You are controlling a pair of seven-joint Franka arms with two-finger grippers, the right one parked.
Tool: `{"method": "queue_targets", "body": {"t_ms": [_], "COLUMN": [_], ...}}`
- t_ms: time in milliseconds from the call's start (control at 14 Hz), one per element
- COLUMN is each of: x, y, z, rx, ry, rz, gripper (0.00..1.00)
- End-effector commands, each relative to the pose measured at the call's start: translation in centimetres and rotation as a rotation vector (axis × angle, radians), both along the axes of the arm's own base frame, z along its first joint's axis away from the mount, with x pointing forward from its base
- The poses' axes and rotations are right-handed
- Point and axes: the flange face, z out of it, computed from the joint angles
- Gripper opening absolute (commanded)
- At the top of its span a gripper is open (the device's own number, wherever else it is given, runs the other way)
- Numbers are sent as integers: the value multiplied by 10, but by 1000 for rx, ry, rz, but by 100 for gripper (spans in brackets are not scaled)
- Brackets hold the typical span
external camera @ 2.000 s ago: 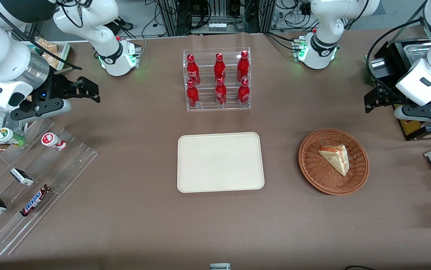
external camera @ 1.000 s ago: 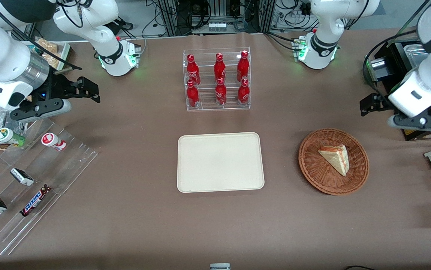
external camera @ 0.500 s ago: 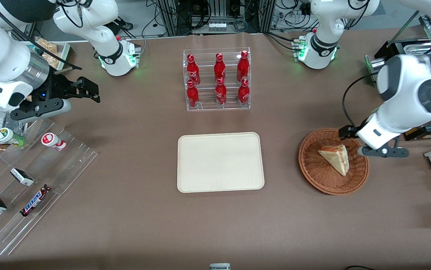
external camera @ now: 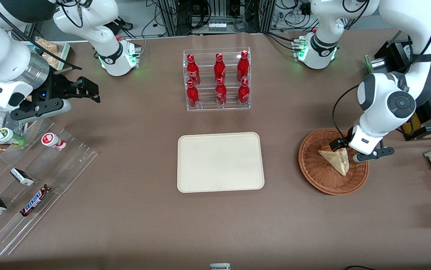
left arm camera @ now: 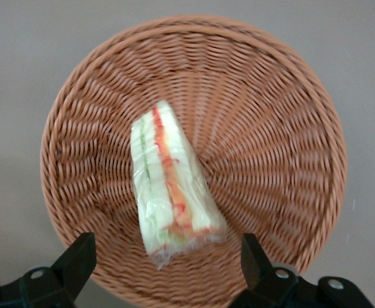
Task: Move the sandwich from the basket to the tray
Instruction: 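Lower the left gripper and close it on the wrapped sandwich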
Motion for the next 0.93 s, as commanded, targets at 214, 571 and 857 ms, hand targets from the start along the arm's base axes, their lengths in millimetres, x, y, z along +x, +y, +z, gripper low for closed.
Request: {"method": "queue_targets", "body": {"t_ms": [214,571,857], "x": [11,14,56], "y": [4,-1,-49], "z": [-51,-29,37], "rx": [-7,12,34], "ry": [-50,-14,60], "rz": [549,463,322], "gripper": [72,5,3]}}
